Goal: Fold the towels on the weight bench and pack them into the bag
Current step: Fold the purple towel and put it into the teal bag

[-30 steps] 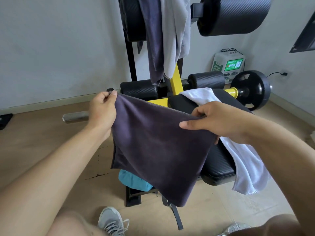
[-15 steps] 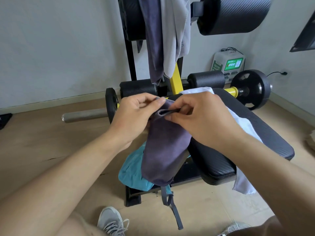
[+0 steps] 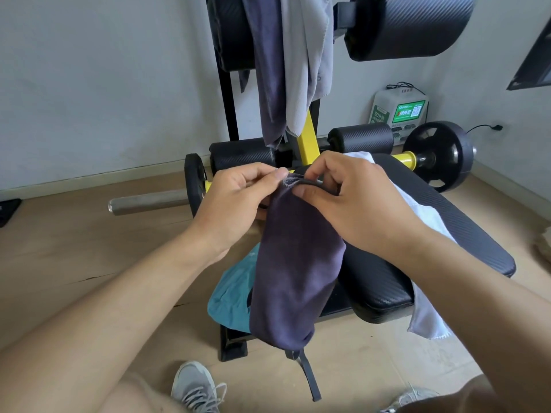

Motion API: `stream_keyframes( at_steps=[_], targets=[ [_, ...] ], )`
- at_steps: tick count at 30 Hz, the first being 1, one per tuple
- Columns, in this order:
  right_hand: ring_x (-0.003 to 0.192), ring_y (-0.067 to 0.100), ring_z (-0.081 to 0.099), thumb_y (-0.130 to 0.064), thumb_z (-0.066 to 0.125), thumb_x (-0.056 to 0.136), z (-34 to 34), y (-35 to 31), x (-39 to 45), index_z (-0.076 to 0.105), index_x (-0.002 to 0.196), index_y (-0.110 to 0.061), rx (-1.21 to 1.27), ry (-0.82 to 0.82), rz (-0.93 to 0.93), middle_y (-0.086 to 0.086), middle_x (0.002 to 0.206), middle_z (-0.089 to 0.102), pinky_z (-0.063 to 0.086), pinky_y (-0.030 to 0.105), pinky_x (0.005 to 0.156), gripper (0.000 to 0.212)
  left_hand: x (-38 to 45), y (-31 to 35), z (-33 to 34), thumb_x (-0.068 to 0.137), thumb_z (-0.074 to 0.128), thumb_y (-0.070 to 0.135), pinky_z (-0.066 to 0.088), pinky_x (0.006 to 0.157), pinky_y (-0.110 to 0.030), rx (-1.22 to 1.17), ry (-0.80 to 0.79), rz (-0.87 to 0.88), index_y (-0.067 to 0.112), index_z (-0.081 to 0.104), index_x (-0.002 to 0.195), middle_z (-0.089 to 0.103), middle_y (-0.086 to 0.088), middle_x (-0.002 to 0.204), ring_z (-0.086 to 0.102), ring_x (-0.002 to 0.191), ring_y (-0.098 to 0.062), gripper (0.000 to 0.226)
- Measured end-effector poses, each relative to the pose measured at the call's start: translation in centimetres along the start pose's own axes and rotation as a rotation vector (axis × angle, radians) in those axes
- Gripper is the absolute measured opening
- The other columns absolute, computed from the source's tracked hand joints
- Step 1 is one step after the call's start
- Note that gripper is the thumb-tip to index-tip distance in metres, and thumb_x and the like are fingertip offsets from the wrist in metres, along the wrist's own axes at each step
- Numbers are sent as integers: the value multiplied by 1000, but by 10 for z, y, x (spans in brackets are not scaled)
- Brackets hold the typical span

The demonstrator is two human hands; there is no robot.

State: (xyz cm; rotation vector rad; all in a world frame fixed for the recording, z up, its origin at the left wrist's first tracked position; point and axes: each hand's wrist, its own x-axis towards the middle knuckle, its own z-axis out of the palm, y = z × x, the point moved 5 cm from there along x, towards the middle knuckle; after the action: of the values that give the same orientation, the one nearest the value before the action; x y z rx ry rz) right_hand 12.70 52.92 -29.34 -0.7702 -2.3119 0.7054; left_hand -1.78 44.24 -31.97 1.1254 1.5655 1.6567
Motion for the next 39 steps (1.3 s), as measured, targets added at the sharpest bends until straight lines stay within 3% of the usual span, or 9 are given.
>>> stream_keyframes(
  at_steps=[6,11,17,21,24,27,30,35,39],
  targets=[
    [56,8,46,-44,72,89,-5,0,0,62,81,-28,-15,13,-11,-8,52,46,35,21,52,20,1,1,1,72,78,34,58,73,-31,59,-46,68,23,77,87,78,-3,85,71,78,-13,18],
    [62,14,48,-69,67,78,-19,4,2,54,68,-20,-322,-4,-47,-2,56,50,24,20,53,52,9,-2,-12,91,72,21,51,60,-19,52,56,54,19,73,89,75,4,78,66,69,-7,3],
    [71,9,56,-63,77,73,-26,7,3,65,78,-28,-327,-16,-35,-12,66,63,35,26,59,37,13,-11,-17,95,69,17,44,58,-11,146,54,22,18,70,86,72,11,70,59,58,3,9],
    [85,10,55,-64,77,71,-30,1,3,66,104,-38,-379,21,-87,-15,84,62,41,31,71,44,14,-10,-16,89,71,29,54,81,-33,113,-5,60,19,72,90,74,-1,88,66,82,-12,10],
    [104,11,45,-81,64,68,-20,-7,2,65,113,-40,-411,-19,-161,-16,104,57,35,30,91,61,10,-5,-8,83,70,30,54,81,-24,105,-111,116,16,71,91,72,7,83,65,83,-8,16],
    [80,8,47,-78,58,77,-2,-9,-1,50,75,-36,-384,-102,-184,-14,82,53,37,31,78,43,7,-2,-2,82,70,30,51,74,-17,127,-151,161,19,71,89,72,12,78,65,77,-3,13],
    [59,9,44,-63,65,85,2,-7,-1,39,67,-32,-244,-135,-159,-7,61,46,30,28,58,44,7,-6,-3,81,74,37,55,75,-23,56,-161,96,19,71,88,74,6,83,68,81,-9,19],
    [66,4,62,-58,67,85,-6,-1,5,66,85,-34,3,-186,-64,-10,72,69,50,29,65,24,-9,-36,12,77,81,8,56,79,-17,190,-516,-193,17,71,107,79,8,99,74,96,-5,33],
    [68,2,69,-42,72,88,-25,7,5,74,93,-25,313,-192,80,-9,77,76,54,18,63,17,-16,-65,15,83,83,14,53,103,-36,393,-744,-371,17,70,124,75,6,120,69,114,-12,44]
  ],
)
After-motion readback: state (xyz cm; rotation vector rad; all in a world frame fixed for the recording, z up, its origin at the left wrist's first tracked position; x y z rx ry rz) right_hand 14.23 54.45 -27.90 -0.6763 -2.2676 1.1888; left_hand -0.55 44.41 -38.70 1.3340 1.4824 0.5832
